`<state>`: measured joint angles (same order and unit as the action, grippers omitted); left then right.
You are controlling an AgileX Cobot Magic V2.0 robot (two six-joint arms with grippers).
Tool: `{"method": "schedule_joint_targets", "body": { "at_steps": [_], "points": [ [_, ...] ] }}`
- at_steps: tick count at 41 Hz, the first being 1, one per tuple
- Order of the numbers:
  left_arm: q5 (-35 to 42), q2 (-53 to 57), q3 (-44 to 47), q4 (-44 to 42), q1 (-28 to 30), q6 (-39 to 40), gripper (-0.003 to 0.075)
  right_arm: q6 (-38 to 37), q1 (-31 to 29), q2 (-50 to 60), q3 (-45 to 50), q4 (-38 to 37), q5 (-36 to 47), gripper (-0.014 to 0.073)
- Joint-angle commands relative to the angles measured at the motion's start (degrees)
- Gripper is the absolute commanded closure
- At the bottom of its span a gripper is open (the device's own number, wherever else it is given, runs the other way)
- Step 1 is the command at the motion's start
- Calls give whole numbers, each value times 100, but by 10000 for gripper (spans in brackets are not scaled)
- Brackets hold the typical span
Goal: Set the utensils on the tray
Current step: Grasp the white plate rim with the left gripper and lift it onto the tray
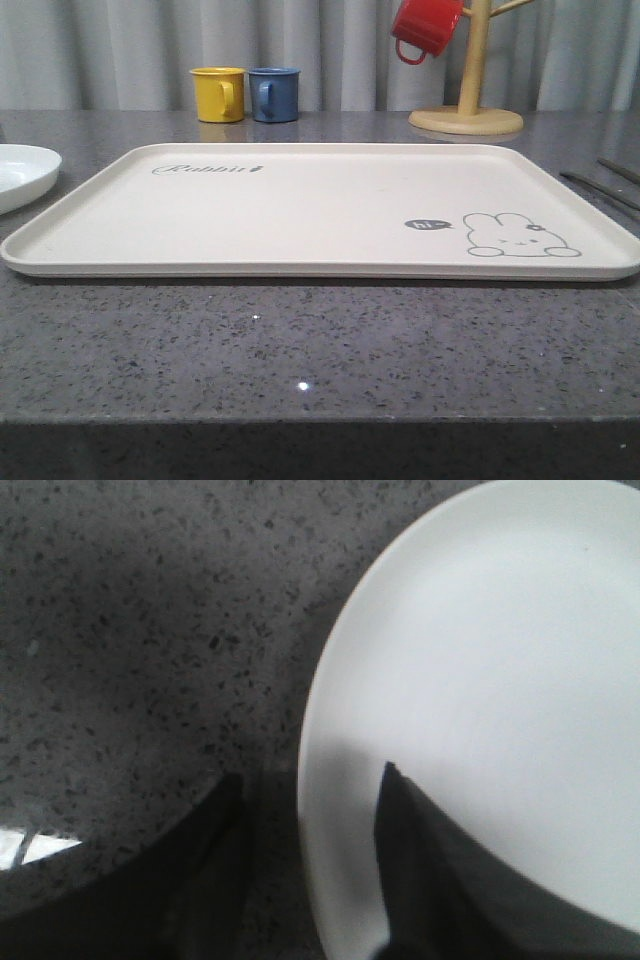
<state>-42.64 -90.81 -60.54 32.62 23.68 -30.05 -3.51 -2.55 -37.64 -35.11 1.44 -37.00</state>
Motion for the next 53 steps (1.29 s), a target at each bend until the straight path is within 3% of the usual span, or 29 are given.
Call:
{"method": "schedule_joint_targets", "body": {
  "at_steps": [1,4,10,17,24,42,53],
  "points": [
    [67,166,-137,241,-8,-13,655,6,-28,-25,-164,-58,339,183],
    [17,166,-137,273,-8,-13,736,6,-28,-25,-164,-58,339,183],
    [-109,346,-238,438,-8,-13,738,6,-28,-25,-164,-58,339,183],
    [-819,687,-756,800,-294,-262,738,6,-28,-25,-164,-58,339,183],
    [-1151,733,-1277,895,-1007,-262,738,6,-28,-25,-164,-58,339,183],
    [-694,137,-1331,893,-3033,-262,738,6,-28,-25,-164,-58,339,183],
    [-574,-444,-1331,893,-3283,-262,738,6,-28,-25,-164,-58,339,183]
  ]
}}
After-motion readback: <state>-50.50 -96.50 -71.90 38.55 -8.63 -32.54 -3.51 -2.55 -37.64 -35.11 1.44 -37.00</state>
